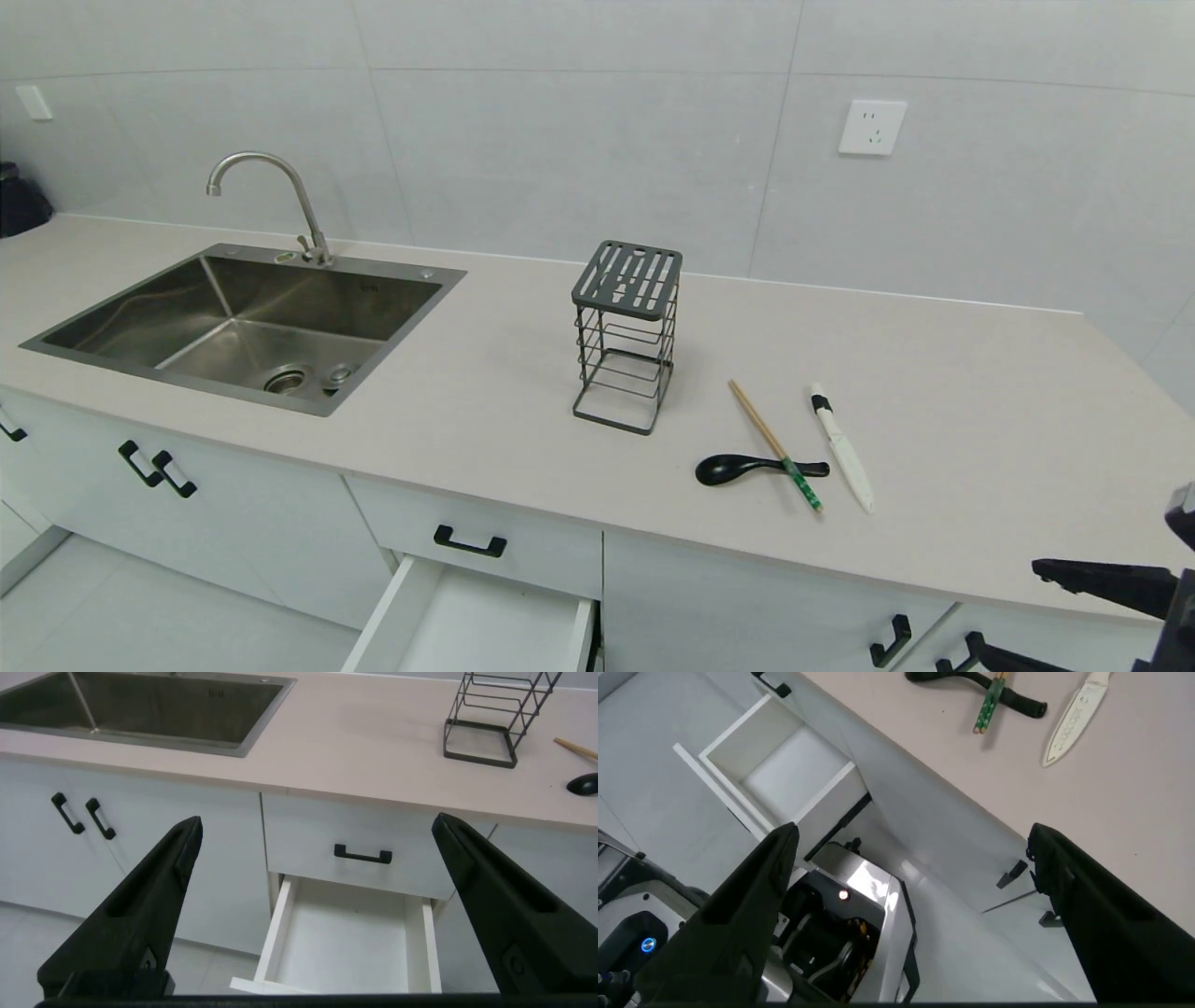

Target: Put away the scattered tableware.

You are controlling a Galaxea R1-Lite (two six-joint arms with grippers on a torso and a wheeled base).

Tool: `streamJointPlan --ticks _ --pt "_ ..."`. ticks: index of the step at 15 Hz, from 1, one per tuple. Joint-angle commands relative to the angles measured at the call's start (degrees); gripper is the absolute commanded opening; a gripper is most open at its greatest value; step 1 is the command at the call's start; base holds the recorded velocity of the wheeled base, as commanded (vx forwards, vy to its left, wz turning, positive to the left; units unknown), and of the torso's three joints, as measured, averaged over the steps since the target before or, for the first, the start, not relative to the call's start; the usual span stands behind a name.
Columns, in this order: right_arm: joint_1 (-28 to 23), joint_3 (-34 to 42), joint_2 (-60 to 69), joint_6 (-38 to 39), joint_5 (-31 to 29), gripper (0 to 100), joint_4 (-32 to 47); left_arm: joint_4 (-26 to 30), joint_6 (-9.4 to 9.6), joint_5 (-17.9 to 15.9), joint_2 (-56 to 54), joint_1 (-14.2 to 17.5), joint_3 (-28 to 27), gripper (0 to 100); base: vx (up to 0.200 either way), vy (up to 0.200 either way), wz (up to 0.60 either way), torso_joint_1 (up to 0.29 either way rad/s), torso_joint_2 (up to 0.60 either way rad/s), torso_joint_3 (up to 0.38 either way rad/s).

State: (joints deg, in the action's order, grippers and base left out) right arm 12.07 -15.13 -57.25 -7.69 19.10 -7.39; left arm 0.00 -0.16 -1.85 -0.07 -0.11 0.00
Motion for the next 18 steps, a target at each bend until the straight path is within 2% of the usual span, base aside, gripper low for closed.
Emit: streamJointPlan --ticks 1,5,7,12,15,18 --pt "0.1 -1.0 -2.8 -0.3 -0.2 100 -0.3 0.0 -0.02 0.0 0.1 0.0 0.0 100 0.000 0.000 0.00 0.000 0.00 0.000" --pt "0.6 -3.5 -4.4 -0.4 -0.3 100 -1.9 0.0 -0.02 0.0 0.1 0.0 0.0 100 0.000 0.000 0.00 0.000 0.00 0.000" --pt "3.2 -5.1 -5.9 -0.4 -0.8 100 -3.6 0.0 -0.02 0.0 0.1 0.0 0.0 100 0.000 0.000 0.00 0.000 0.00 0.000" --pt "5.2 -6.1 -13.6 -0.4 -1.5 100 -5.3 0.0 -0.02 0.0 0.1 0.0 0.0 100 0.000 0.000 0.00 0.000 0.00 0.000" --pt "6.6 -6.1 -22.6 -0.4 -2.2 100 -13.1 0.0 -0.02 0.0 0.1 0.0 0.0 100 0.000 0.000 0.00 0.000 0.00 0.000" --pt "8.5 -5.8 -25.6 0.2 -5.2 100 -15.3 0.0 -0.02 0.0 0.1 0.0 0.0 100 0.000 0.000 0.00 0.000 0.00 0.000"
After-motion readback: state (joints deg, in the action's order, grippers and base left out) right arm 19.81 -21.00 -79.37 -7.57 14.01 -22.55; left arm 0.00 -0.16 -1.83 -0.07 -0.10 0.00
